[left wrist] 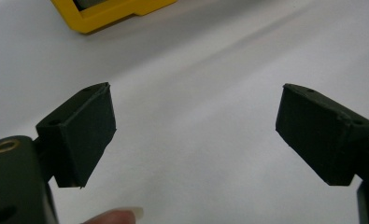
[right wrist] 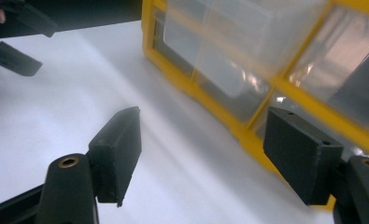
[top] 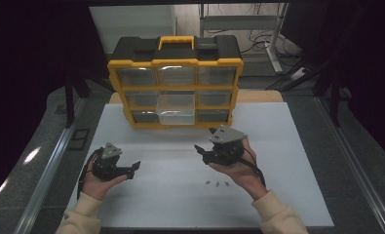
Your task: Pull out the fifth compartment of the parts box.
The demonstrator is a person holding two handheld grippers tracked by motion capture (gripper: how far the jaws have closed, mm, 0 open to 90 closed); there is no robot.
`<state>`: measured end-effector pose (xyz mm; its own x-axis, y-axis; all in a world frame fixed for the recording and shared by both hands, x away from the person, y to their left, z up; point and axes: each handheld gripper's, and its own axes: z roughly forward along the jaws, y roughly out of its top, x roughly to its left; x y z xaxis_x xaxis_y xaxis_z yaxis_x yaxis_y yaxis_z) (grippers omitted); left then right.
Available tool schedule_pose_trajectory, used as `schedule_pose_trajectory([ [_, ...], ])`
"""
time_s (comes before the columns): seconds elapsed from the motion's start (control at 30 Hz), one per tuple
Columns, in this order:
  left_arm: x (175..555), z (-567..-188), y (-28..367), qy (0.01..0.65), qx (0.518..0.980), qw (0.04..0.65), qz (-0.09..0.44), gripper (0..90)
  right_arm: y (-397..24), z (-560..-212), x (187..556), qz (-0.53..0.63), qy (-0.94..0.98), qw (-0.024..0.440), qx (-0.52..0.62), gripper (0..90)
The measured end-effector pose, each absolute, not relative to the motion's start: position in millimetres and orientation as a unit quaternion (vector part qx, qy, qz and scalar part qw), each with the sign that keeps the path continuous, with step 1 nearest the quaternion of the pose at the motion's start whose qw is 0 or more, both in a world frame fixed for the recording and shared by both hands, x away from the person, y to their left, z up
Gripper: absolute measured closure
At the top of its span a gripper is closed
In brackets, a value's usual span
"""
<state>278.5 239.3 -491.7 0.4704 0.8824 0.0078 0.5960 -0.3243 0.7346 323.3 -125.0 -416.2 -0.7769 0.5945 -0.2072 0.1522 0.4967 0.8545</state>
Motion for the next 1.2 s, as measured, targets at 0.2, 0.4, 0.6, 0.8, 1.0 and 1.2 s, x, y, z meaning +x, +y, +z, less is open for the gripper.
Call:
schedule_pose_trajectory([
  [0.2,277.6,-492.9,240.6,0.472,0.786,0.34,0.208,12.6,-150.4,-423.2,320.6,0.45,0.83,0.211,0.254,26.6],
  [0.4,277.6,-492.6,241.0,0.472,0.786,0.341,0.208,12.6,-183.8,-434.1,313.3,0.45,0.824,0.183,0.29,26.0],
  [0.6,276.0,-493.0,241.8,0.474,0.785,0.338,0.21,12.6,-212.9,-445.3,306.4,0.453,0.812,0.171,0.325,25.3],
  [0.8,275.2,-491.6,243.0,0.476,0.783,0.34,0.212,12.6,-232.6,-452.4,301.9,0.449,0.805,0.171,0.348,24.8],
  [1.0,275.1,-491.9,243.9,0.476,0.784,0.339,0.212,12.6,-251.6,-458.2,302.5,0.443,0.799,0.163,0.372,24.6],
  [1.2,274.7,-491.3,244.0,0.476,0.783,0.339,0.213,12.7,-258.4,-459.9,305.3,0.431,0.799,0.161,0.387,24.1],
])
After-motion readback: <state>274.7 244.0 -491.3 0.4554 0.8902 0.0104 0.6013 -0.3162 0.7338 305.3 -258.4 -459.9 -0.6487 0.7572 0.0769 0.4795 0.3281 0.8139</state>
